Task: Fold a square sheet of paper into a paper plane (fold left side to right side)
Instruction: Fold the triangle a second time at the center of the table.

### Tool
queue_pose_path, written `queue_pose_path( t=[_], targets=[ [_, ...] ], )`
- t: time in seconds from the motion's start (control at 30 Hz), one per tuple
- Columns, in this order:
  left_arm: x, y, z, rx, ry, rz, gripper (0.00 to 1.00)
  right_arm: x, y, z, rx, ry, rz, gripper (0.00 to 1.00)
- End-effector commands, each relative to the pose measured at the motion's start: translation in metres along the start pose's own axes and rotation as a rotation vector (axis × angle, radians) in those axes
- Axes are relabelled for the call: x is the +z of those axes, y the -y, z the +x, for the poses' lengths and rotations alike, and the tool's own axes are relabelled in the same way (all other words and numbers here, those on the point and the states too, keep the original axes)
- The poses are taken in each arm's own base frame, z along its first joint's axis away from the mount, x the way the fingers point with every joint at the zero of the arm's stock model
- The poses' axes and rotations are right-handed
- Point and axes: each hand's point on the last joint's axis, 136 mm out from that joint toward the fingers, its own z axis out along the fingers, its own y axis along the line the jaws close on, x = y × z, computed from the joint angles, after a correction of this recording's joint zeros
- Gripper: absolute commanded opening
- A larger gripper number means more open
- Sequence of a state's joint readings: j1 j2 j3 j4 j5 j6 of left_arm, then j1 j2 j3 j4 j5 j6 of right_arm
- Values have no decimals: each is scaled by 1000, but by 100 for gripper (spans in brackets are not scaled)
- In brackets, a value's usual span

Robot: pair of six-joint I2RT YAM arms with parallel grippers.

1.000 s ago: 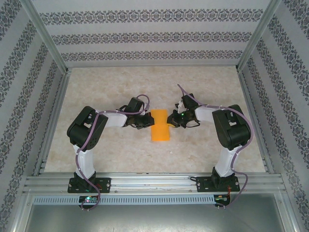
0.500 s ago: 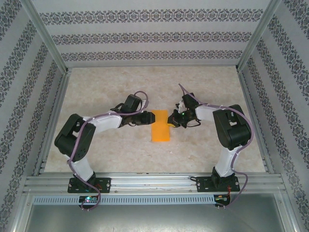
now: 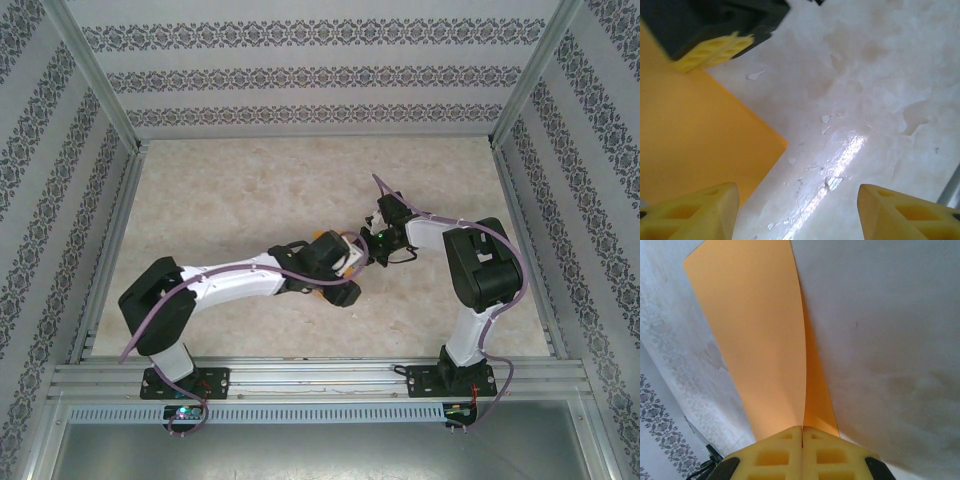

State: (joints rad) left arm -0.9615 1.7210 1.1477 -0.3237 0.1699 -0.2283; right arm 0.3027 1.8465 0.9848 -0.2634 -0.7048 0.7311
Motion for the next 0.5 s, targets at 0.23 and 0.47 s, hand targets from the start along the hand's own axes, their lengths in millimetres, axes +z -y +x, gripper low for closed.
queue_pose_path(
  t=[0.23,0.47],
  targets=[
    [32,-28,17,183,-186,-311,66,-7,-8,2,6,1,-14,0],
    [34,-34,12,202,-183,-357,54,-6,-5,3,10,-1,-7,0]
  ],
)
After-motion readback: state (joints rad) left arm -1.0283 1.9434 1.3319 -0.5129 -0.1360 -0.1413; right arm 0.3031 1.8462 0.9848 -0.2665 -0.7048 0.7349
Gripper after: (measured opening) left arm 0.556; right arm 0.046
